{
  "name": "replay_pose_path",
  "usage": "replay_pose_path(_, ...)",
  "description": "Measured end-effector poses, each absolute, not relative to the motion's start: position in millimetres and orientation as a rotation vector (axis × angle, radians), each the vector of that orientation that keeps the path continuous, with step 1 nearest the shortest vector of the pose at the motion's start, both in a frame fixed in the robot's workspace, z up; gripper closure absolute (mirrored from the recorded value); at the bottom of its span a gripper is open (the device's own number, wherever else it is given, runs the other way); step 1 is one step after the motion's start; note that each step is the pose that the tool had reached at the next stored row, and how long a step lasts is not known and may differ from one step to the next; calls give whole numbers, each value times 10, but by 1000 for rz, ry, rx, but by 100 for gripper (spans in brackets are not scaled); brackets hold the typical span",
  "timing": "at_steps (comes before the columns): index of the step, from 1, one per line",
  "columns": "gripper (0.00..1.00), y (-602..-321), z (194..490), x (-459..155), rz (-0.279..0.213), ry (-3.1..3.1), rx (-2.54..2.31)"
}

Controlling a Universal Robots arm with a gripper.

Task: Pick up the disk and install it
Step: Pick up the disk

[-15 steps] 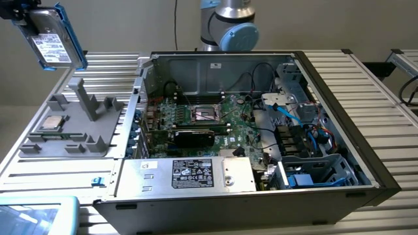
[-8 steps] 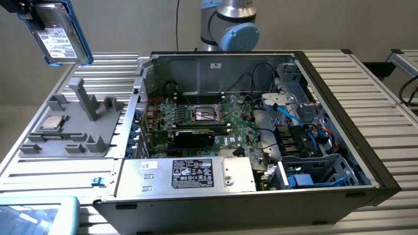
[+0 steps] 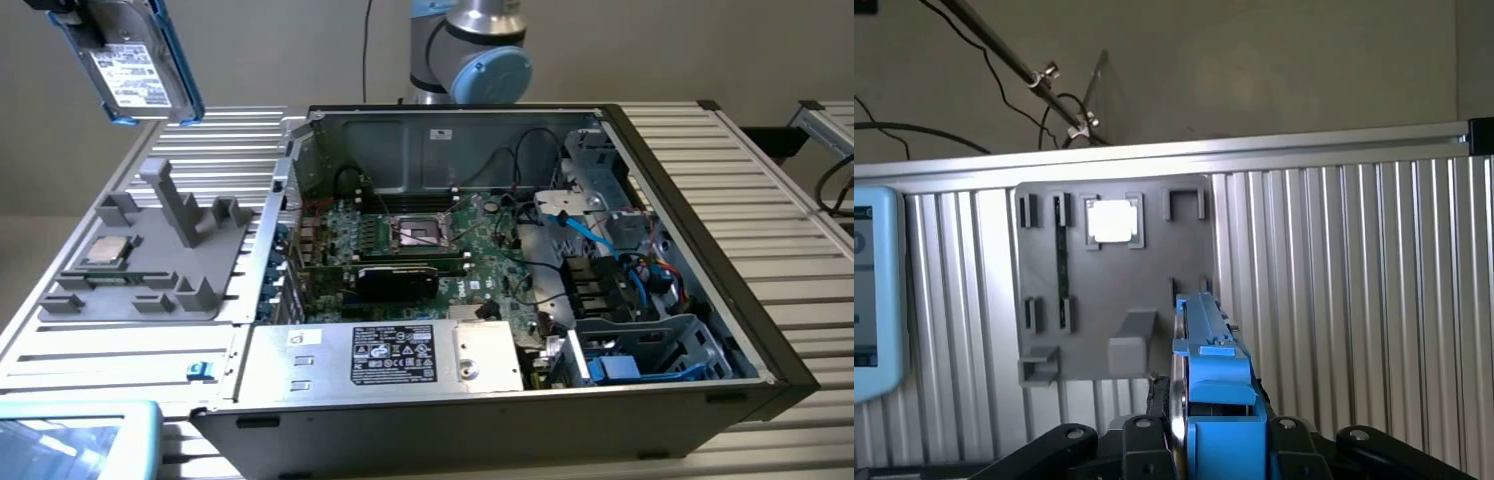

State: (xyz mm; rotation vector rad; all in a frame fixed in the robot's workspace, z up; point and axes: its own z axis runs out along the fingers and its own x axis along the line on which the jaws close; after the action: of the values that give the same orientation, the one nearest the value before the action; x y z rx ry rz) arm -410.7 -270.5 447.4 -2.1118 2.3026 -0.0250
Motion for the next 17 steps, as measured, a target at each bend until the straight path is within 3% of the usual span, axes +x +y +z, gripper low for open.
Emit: replay_pose_path(17,63,-2727,4765,-3566,-25,2303,-2112)
